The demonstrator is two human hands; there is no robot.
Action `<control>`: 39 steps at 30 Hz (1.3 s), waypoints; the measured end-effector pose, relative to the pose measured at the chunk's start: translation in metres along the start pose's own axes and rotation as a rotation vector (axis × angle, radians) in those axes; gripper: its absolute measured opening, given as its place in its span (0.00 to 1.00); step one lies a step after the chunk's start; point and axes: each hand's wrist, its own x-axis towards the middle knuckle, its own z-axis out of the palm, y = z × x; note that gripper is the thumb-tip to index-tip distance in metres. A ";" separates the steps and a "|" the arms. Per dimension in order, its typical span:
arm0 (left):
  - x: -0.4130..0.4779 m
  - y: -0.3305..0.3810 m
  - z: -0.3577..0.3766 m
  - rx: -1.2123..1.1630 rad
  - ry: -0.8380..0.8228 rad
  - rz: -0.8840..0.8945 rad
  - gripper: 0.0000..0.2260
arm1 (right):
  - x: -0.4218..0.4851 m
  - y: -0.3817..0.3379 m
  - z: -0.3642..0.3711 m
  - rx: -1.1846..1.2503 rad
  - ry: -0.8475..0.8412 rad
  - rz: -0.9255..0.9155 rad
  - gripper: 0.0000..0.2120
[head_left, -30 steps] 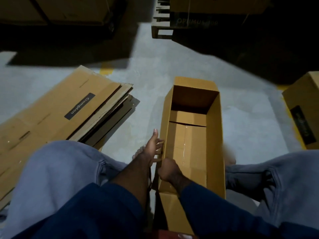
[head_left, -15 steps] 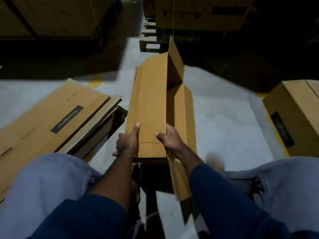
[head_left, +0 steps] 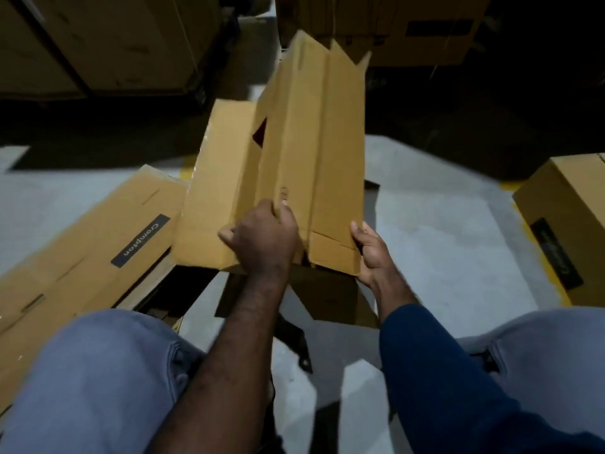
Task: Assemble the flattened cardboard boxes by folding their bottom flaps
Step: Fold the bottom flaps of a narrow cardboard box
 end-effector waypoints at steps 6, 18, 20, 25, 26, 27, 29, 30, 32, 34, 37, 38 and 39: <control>-0.048 -0.003 0.066 -0.180 -0.818 0.160 0.33 | -0.004 0.043 -0.062 -0.257 0.530 0.237 0.29; -0.071 0.011 0.110 -0.431 -0.811 -0.068 0.12 | 0.000 -0.034 -0.069 -1.054 0.754 -0.280 0.41; -0.059 -0.006 0.119 -0.413 -0.628 -0.378 0.18 | 0.010 -0.024 -0.073 -1.185 0.589 -0.089 0.46; -0.045 -0.028 0.138 -0.391 -0.721 -0.619 0.36 | 0.005 0.028 -0.095 -1.339 0.588 0.241 0.44; -0.047 -0.029 0.143 -0.427 -0.691 -0.617 0.31 | 0.004 0.036 -0.097 -1.403 0.595 0.246 0.42; -0.049 -0.030 0.149 -0.476 -0.655 -0.629 0.26 | 0.005 0.042 -0.099 -1.463 0.603 0.233 0.41; -0.052 -0.035 0.164 -0.661 -0.577 -0.717 0.20 | 0.008 0.046 -0.101 -1.517 0.632 0.202 0.41; -0.054 -0.038 0.172 -0.788 -0.574 -0.788 0.20 | 0.012 0.046 -0.102 -1.523 0.654 0.186 0.42; -0.059 -0.044 0.188 -0.993 -0.639 -0.900 0.19 | 0.021 0.041 -0.107 -1.529 0.677 0.182 0.45; -0.065 -0.048 0.199 -0.990 -0.645 -0.938 0.15 | 0.028 0.034 -0.113 -1.528 0.675 0.212 0.51; -0.074 -0.054 0.200 -0.850 -0.509 -0.961 0.09 | 0.022 0.029 -0.112 -1.486 0.669 0.288 0.59; -0.077 -0.057 0.193 -0.795 -0.460 -0.979 0.07 | 0.015 0.030 -0.107 -1.477 0.659 0.314 0.60; -0.079 -0.060 0.183 -0.717 -0.426 -0.992 0.04 | 0.008 0.035 -0.101 -1.469 0.644 0.342 0.60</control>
